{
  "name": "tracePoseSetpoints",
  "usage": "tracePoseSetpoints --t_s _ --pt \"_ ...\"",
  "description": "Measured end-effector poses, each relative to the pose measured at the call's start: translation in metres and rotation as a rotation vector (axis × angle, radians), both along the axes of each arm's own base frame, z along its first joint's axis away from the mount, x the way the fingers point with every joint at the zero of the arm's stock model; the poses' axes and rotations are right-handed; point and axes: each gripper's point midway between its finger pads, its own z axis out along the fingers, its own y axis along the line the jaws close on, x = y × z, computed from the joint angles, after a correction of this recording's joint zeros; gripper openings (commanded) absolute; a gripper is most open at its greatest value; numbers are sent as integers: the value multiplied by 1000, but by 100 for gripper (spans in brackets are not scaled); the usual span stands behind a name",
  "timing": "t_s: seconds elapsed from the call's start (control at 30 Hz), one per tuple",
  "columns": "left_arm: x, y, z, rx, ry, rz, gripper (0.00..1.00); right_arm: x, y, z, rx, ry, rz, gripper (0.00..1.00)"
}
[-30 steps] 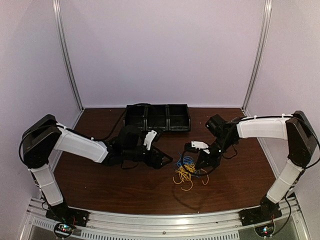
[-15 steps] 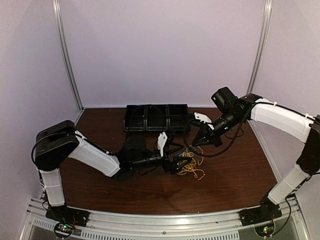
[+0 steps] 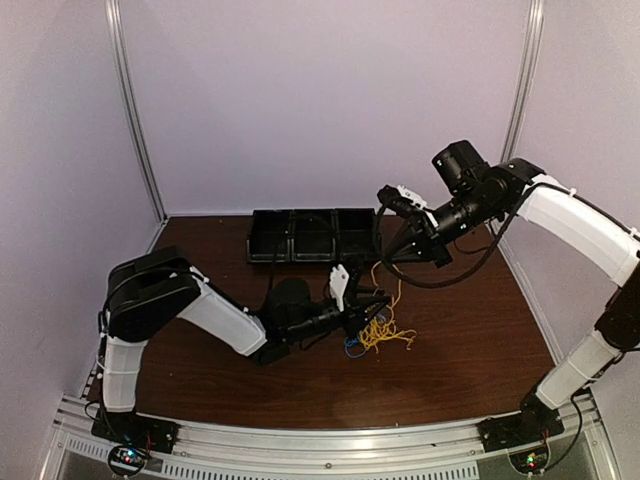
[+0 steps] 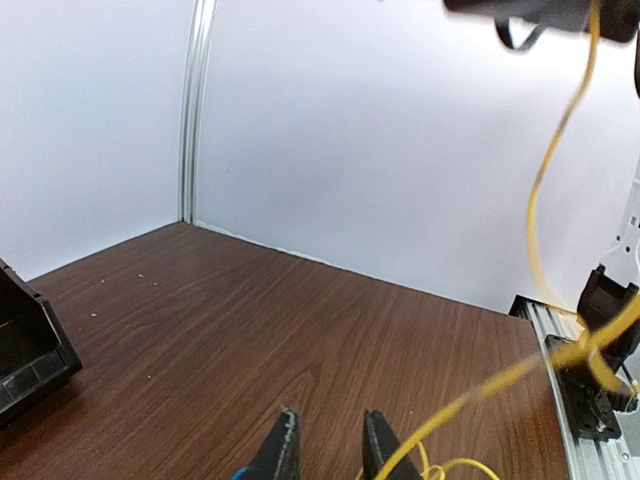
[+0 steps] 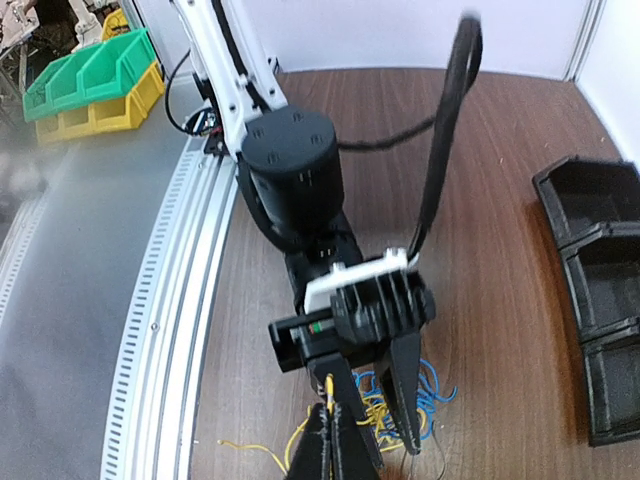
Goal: Untangle the cables
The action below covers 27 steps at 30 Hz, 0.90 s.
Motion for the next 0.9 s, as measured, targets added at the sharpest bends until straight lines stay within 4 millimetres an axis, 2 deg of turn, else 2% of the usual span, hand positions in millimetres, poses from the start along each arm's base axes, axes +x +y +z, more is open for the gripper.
tracePoseSetpoints --t_s 0.13,0.3,0.37,0.43,0.53,0.6,0.7,0.8,0.9 --pt "2 0 -11 19 9 7 19 -1 4 52 94 -81 10 0" --pt "1 7 -28 54 28 23 18 -6 5 132 221 -198 17 0" --pt "0 11 -36 72 38 30 18 -10 3 171 284 -260 17 0" --pt "-1 15 -43 88 46 37 17 -17 -5 214 368 -327 11 0" --pt "-2 19 -50 104 54 44 18 -24 -23 257 459 -373 -2 0" --pt "-2 20 -49 97 49 47 18 -22 -35 271 491 -373 -20 0" --pt "-1 22 -50 97 48 59 18 -15 -50 281 518 -360 -49 0" --pt "-2 27 -58 115 58 66 21 -8 -62 287 537 -338 -71 0" --pt "-2 29 -67 134 68 69 22 -7 -75 303 579 -327 -77 0"
